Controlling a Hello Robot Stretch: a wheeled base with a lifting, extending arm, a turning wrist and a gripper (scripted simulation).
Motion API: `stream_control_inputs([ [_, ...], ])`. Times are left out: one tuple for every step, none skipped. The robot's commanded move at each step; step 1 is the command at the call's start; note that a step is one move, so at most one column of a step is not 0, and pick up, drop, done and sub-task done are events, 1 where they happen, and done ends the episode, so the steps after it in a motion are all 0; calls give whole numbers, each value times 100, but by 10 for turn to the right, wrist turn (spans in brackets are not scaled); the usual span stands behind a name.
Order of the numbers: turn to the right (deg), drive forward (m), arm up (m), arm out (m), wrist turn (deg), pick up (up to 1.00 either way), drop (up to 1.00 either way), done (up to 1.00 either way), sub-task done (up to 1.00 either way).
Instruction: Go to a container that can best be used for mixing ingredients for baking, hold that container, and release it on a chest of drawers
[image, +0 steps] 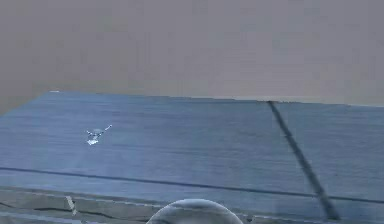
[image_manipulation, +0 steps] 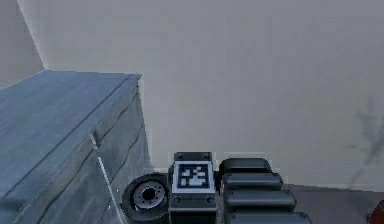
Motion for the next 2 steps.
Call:
stream_control_inputs([
  [-210,0,0,0,0,0,0,0,0],
  [450,0,0,0,0,0,0,0,0],
])
